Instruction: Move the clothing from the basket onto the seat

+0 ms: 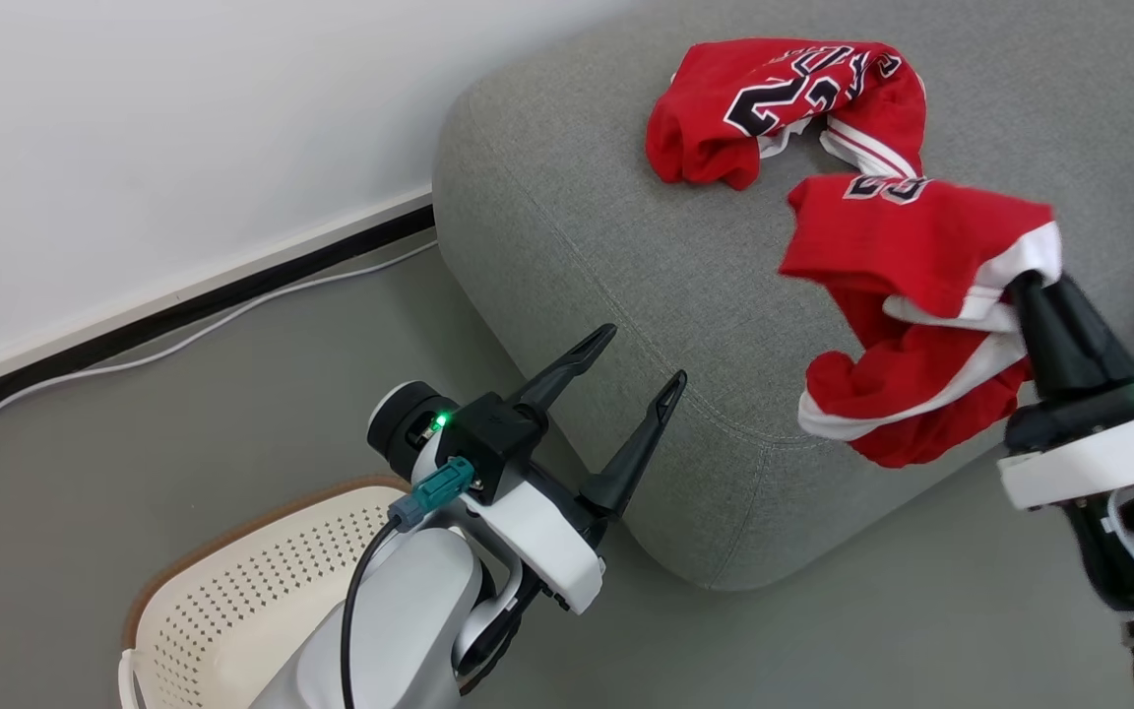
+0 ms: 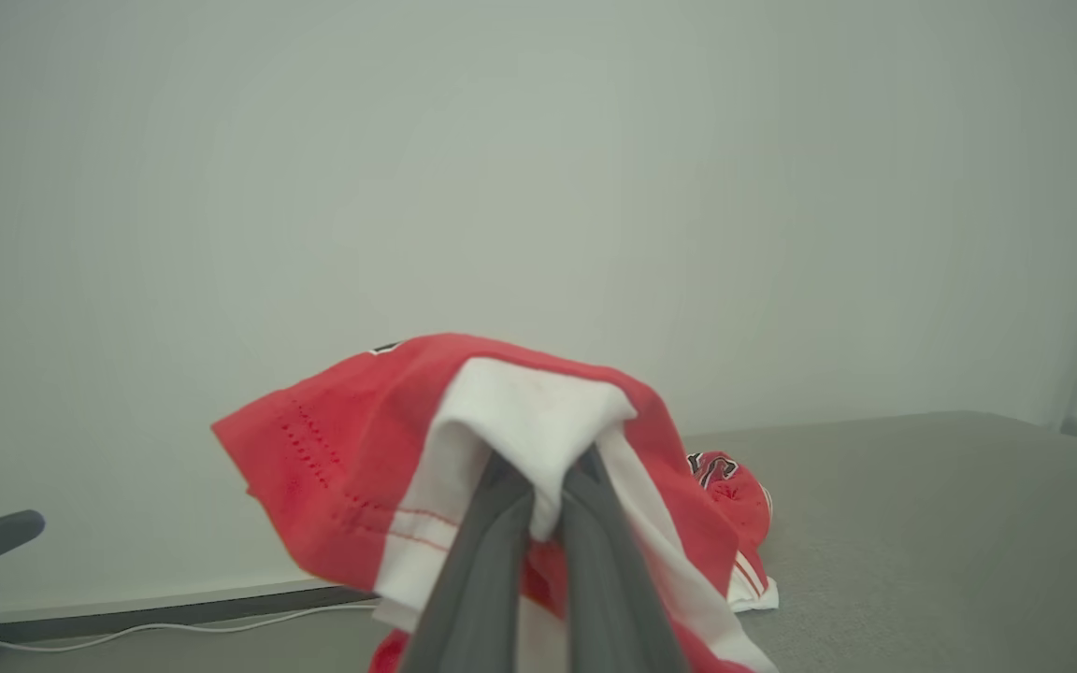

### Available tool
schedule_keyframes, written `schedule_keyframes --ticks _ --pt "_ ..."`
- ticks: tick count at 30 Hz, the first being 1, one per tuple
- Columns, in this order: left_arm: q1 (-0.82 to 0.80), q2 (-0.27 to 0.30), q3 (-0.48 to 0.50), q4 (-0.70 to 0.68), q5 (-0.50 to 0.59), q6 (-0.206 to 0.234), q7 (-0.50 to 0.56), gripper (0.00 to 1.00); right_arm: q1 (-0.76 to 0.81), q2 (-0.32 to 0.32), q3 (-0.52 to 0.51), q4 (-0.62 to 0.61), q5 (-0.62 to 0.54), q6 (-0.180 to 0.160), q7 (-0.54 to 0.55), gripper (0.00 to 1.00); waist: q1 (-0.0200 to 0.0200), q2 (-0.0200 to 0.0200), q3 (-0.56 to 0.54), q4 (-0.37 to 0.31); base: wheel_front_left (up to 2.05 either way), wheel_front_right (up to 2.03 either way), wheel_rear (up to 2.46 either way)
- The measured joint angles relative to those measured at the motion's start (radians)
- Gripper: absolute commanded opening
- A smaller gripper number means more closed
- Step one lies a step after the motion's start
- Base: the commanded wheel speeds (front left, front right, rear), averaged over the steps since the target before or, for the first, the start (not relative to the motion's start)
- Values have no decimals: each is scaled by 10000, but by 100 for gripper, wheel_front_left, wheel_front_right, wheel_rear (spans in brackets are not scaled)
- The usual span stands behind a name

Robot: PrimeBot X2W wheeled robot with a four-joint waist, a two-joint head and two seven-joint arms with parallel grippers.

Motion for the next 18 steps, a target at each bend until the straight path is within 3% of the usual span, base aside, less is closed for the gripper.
schedule_keyframes --ticks 8,18 --pt "-17 -27 -163 150 199 -2 0 100 -867 -848 -1505 370 -288 0 0 0 0 0 663 -17 0 0 0" --pt "-623 -15 -765 337 337 -21 0 100 -2910 -1983 -2433 1820 -443 0 0 0 0 0 1896 417 0 0 0"
